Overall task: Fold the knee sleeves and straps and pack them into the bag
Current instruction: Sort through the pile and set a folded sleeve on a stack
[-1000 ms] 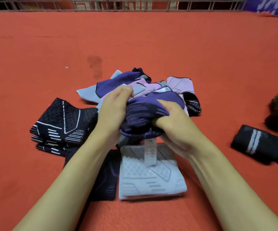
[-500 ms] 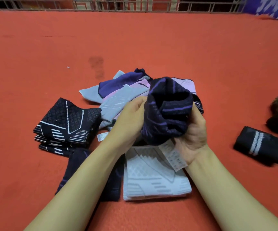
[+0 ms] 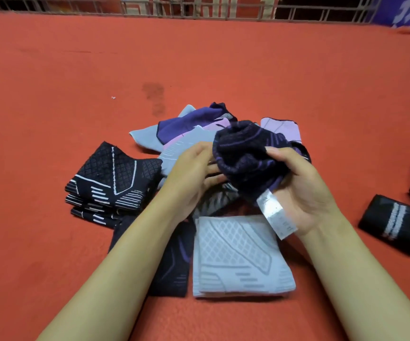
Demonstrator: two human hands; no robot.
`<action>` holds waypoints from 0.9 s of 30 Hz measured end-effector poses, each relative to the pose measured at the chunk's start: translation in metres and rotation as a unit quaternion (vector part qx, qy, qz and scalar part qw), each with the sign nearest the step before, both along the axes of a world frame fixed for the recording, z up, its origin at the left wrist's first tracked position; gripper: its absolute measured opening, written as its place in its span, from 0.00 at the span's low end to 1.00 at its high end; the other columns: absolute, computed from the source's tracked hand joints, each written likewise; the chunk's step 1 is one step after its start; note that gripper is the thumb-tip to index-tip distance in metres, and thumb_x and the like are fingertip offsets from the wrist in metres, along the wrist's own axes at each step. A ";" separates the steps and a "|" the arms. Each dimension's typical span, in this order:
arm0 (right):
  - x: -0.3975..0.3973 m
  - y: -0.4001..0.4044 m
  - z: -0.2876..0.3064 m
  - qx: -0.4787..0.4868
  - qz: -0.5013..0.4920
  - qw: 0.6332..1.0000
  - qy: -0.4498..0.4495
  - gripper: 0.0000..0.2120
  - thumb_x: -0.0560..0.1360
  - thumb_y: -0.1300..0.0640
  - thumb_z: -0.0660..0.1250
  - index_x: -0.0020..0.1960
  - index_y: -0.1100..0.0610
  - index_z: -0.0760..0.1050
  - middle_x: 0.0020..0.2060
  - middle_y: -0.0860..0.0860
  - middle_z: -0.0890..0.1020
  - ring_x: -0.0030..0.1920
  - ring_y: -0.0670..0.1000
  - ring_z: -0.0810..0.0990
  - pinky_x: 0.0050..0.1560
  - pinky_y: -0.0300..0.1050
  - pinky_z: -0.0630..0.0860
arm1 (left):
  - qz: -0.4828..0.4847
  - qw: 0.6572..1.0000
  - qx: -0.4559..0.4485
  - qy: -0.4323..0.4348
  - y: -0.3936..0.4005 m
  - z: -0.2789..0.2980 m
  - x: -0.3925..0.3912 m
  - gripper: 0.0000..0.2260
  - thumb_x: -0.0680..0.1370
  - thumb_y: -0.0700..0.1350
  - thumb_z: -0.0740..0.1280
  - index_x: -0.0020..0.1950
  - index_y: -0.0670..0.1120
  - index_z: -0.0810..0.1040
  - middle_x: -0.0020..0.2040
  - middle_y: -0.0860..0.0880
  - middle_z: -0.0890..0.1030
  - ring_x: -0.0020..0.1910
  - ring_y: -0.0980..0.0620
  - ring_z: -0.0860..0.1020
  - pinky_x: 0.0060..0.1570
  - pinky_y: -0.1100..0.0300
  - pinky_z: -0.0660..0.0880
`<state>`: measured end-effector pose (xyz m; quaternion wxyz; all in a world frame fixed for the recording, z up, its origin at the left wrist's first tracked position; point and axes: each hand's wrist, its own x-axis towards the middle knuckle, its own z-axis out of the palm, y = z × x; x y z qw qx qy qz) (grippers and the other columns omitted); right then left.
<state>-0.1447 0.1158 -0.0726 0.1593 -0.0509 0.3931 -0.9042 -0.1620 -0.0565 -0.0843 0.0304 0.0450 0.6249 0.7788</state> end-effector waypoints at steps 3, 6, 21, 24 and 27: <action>-0.008 0.007 -0.003 0.021 -0.047 0.999 -0.009 0.35 0.69 0.67 0.71 0.71 0.78 0.63 0.70 0.77 0.68 0.70 0.74 0.72 0.70 0.71 0.70 | 0.008 0.999 0.038 0.004 -0.006 0.013 0.004 0.07 0.86 0.41 0.61 0.54 0.43 0.78 0.51 0.44 0.83 0.51 0.46 0.81 0.55 0.52 0.81; -0.013 0.014 -0.010 0.062 -0.063 0.996 0.009 0.21 0.75 0.71 0.59 0.64 0.83 0.62 0.67 0.79 0.69 0.66 0.75 0.75 0.69 0.72 0.70 | 0.015 0.995 -0.078 0.054 -0.004 0.002 0.002 0.10 0.84 0.47 0.66 0.57 0.43 0.81 0.56 0.43 0.84 0.52 0.48 0.82 0.53 0.56 0.81; -0.005 0.006 -0.007 0.212 -0.104 0.967 0.090 0.12 0.82 0.67 0.62 0.64 0.68 0.78 0.58 0.63 0.85 0.61 0.61 0.84 0.64 0.58 0.80 | -0.025 0.982 -0.175 0.060 -0.015 -0.004 0.002 0.13 0.78 0.54 0.72 0.49 0.44 0.85 0.47 0.43 0.83 0.48 0.50 0.79 0.54 0.55 0.77; -0.011 0.013 -0.007 0.214 -0.176 0.957 0.089 0.13 0.82 0.61 0.67 0.64 0.66 0.79 0.58 0.63 0.85 0.61 0.62 0.84 0.64 0.62 0.79 | 0.050 0.992 -0.080 0.084 -0.023 0.005 0.000 0.09 0.80 0.51 0.71 0.47 0.46 0.86 0.52 0.44 0.86 0.52 0.49 0.83 0.59 0.53 0.79; -0.015 0.022 -0.002 0.218 -0.236 0.943 0.084 0.08 0.82 0.58 0.69 0.57 0.61 0.83 0.52 0.58 0.87 0.54 0.56 0.87 0.53 0.52 0.84 | 0.123 0.988 0.010 0.096 -0.032 0.015 -0.001 0.10 0.84 0.45 0.68 0.46 0.43 0.81 0.45 0.46 0.84 0.45 0.51 0.81 0.51 0.54 0.76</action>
